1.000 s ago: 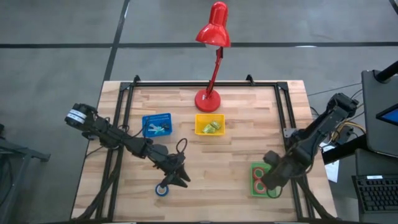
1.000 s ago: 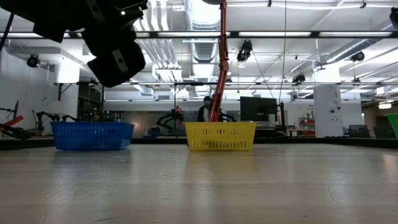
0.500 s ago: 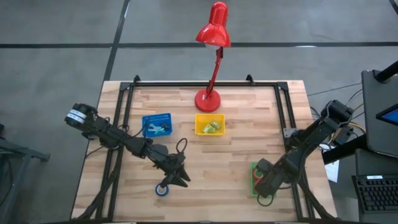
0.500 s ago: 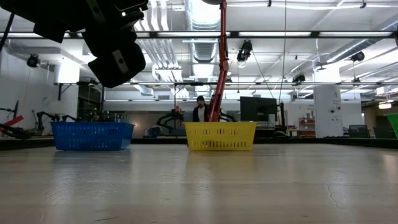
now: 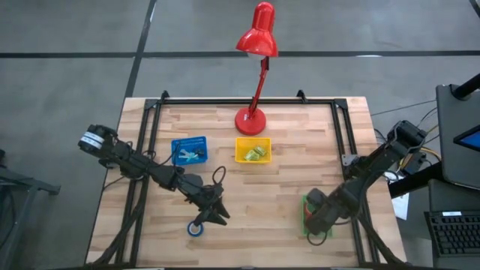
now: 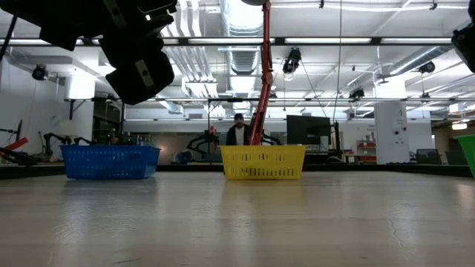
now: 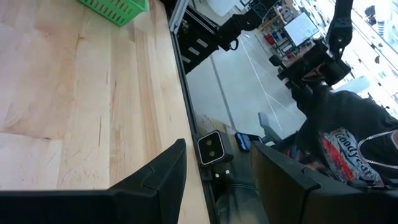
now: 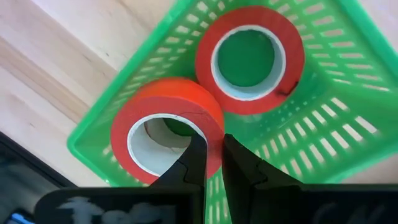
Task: Pick and place Stapler, Stapler remover, tape
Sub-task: Put the red tape into the green bin, then put the blue tape into the green bin
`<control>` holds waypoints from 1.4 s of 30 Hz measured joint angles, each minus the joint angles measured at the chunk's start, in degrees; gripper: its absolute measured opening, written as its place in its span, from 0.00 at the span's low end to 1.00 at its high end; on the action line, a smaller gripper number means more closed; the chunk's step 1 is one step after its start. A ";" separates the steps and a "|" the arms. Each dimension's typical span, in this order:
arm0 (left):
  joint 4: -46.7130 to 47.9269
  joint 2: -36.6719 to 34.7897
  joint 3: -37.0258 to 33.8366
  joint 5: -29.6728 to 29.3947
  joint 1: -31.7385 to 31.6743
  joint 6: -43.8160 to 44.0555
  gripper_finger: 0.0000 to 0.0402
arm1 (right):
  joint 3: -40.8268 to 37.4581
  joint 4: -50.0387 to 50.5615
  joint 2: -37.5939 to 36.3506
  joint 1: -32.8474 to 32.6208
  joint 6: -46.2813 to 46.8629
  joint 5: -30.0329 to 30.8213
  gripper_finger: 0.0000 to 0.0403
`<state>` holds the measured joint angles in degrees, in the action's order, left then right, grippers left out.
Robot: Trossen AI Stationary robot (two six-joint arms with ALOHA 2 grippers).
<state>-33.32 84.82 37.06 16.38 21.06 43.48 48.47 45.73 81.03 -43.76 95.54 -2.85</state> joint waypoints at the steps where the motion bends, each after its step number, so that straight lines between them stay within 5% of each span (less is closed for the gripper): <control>1: -0.02 0.00 0.00 -0.02 0.00 0.00 0.45 | 0.00 -0.13 0.00 0.19 0.01 -0.01 0.06; 18: 1.15 0.00 0.00 0.43 0.76 0.25 0.45 | 0.00 -2.21 0.59 0.82 -0.85 -0.84 0.07; 33: 13.79 -1.24 -0.02 2.88 4.98 5.41 0.45 | 1.21 -0.61 -1.73 0.78 -1.46 -1.37 0.35; 42: 34.76 -6.11 -0.02 -1.20 11.50 8.79 0.45 | 7.66 2.16 -3.82 0.78 -9.22 10.19 0.34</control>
<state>1.43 78.71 37.04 15.18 32.56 52.27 56.13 47.89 77.22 -42.98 86.32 7.34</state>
